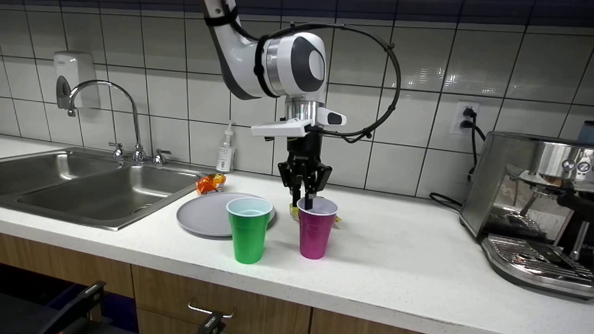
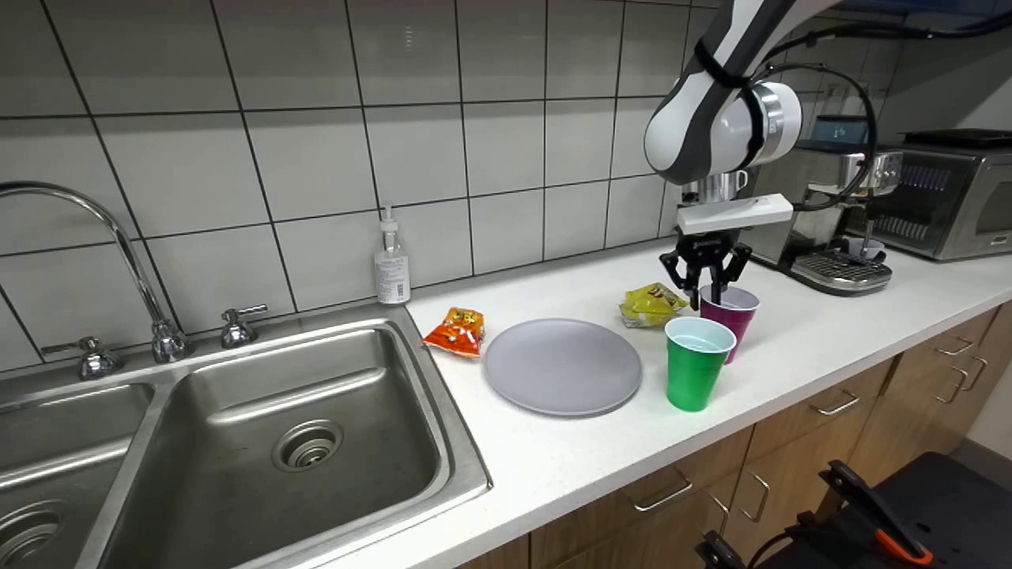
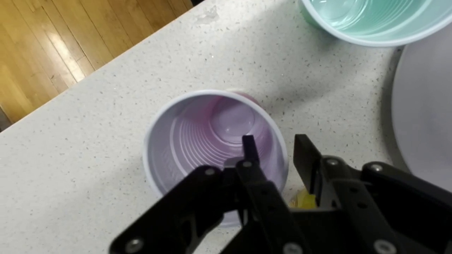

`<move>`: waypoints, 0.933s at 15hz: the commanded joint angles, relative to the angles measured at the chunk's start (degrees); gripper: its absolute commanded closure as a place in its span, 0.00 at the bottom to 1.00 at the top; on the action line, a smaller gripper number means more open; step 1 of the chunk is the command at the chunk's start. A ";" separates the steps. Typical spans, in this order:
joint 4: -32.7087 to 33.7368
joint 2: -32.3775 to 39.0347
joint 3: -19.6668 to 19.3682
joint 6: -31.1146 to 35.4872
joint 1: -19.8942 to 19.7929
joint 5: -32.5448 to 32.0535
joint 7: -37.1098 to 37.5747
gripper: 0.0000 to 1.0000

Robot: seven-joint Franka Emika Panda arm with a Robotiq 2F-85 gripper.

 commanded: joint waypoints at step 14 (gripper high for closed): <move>0.51 -3.76 0.61 -2.35 0.71 -3.67 -0.72 0.99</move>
